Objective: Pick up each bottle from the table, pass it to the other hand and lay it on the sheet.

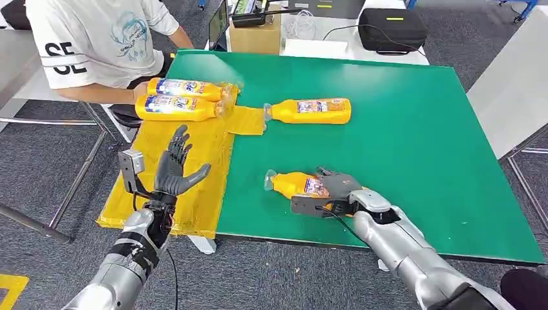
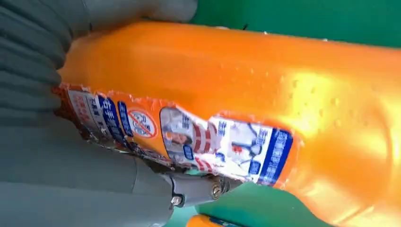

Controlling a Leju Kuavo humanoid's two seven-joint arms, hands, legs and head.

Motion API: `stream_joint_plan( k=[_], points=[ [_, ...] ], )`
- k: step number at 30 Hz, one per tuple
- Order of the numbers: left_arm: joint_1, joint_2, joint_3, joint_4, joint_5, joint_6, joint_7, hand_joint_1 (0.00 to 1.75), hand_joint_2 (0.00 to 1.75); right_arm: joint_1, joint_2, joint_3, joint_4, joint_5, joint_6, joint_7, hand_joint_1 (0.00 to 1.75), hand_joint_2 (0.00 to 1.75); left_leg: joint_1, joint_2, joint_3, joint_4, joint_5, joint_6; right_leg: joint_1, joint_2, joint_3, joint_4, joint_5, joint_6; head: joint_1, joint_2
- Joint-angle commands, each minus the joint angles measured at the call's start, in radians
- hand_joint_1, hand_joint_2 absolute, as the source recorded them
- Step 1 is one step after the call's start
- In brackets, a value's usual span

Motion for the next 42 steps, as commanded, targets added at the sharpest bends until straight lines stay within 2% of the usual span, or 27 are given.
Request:
stream_joint_plan(
  k=[1, 4, 6, 11, 17, 20, 21, 23, 27, 32, 36, 42],
  points=[
    [-0.046, 0.0, 0.029, 0.075, -0.003, 0.005, -0.008, 0.0, 1.75, -0.056, 0.009, 0.05, 0.103, -0.04, 0.006, -0.041, 1.75, 1.75, 0.001, 0.0, 0.004, 0.0, -0.002, -0.001, 0.001, -0.001, 0.005, 0.0, -0.002, -0.002, 0.0, 0.0],
    [-0.039, -0.001, 0.033, 0.06, -0.015, 0.027, -0.006, 0.0, 1.75, -0.054, 0.039, 0.011, 0.105, -0.074, -0.039, -0.035, 1.75, 1.75, 0.001, 0.001, 0.004, 0.0, -0.002, -0.001, 0.001, 0.0, 0.004, 0.0, -0.002, -0.002, 0.0, 0.0],
    [-0.029, -0.001, 0.029, 0.044, -0.029, 0.06, 0.004, 0.0, 1.75, -0.027, 0.067, -0.067, 0.075, -0.133, -0.112, -0.025, 1.75, 1.75, 0.001, 0.001, 0.003, -0.001, -0.001, -0.001, 0.001, 0.0, 0.003, 0.0, -0.001, -0.002, -0.001, 0.0],
    [-0.023, 0.002, 0.018, 0.027, -0.048, 0.105, 0.018, 0.0, 1.75, 0.006, 0.085, -0.139, 0.016, -0.189, -0.152, -0.033, 1.75, 1.75, 0.001, 0.002, 0.004, 0.0, -0.002, -0.002, 0.001, 0.001, 0.004, 0.0, -0.002, -0.002, 0.0, 0.0],
    [-0.028, -0.013, 0.029, 0.011, -0.016, 0.192, 0.076, 0.0, 1.75, 0.134, 0.146, -0.323, -0.191, -0.312, -0.345, -0.109, 1.75, 1.75, 0.001, 0.001, 0.003, 0.0, -0.002, -0.002, 0.002, 0.001, 0.003, 0.0, -0.002, -0.002, 0.0, 0.0],
    [-0.05, -0.02, -0.012, 0.027, -0.028, 0.226, 0.082, 0.0, 1.75, 0.196, 0.191, -0.368, -0.275, -0.326, -0.452, -0.17, 1.75, 1.75, 0.001, 0.001, 0.002, 0.0, -0.002, -0.002, 0.001, 0.0, 0.003, 0.0, -0.002, -0.002, 0.0, 0.0],
    [-0.063, -0.024, -0.046, 0.032, -0.053, 0.255, 0.082, 0.0, 1.75, 0.211, 0.205, -0.365, -0.293, -0.316, -0.493, -0.199, 1.75, 1.75, 0.001, -0.001, 0.001, 0.0, -0.001, -0.001, 0.001, -0.001, 0.002, 0.0, -0.002, -0.002, 0.0, 0.0],
    [-0.067, -0.031, -0.052, 0.031, -0.056, 0.264, 0.084, 0.0, 1.75, 0.214, 0.211, -0.361, -0.293, -0.314, -0.497, -0.201, 1.75, 1.75, 0.002, -0.001, 0.001, 0.001, -0.002, -0.002, 0.002, -0.002, 0.002, 0.001, -0.002, -0.002, 0.0, 0.0],
    [-0.09, -0.044, -0.146, 0.019, -0.062, 0.213, 0.109, 0.0, 1.75, 0.198, 0.248, -0.367, -0.262, -0.309, -0.614, -0.298, 1.75, 1.75, 0.001, -0.001, 0.0, 0.001, -0.001, -0.001, 0.001, -0.002, 0.001, 0.001, -0.002, -0.002, 0.0, 0.0],
    [-0.091, -0.049, -0.154, 0.012, -0.061, 0.212, 0.113, 0.0, 1.75, 0.192, 0.252, -0.366, -0.254, -0.312, -0.614, -0.3, 1.75, 1.75, 0.001, 0.0, 0.003, 0.001, -0.003, -0.002, 0.002, -0.001, 0.003, 0.001, -0.003, -0.003, 0.0, 0.0],
    [-0.092, -0.06, -0.208, -0.028, -0.01, 0.125, 0.145, 0.0, 1.75, 0.16, 0.261, -0.358, -0.218, -0.3, -0.659, -0.343, 1.75, 1.75, 0.001, 0.0, 0.002, 0.001, -0.003, -0.002, 0.001, -0.001, 0.003, 0.001, -0.003, -0.002, 0.0, 0.0],
    [-0.086, -0.06, -0.286, -0.126, 0.075, 0.07, 0.192, 0.0, 1.75, 0.134, 0.26, -0.302, -0.187, -0.277, -0.637, -0.381, 1.75, 1.75, 0.001, 0.001, 0.002, 0.001, -0.003, -0.001, 0.001, 0.0, 0.002, 0.001, -0.002, -0.002, 0.0, 0.0]
  ],
)
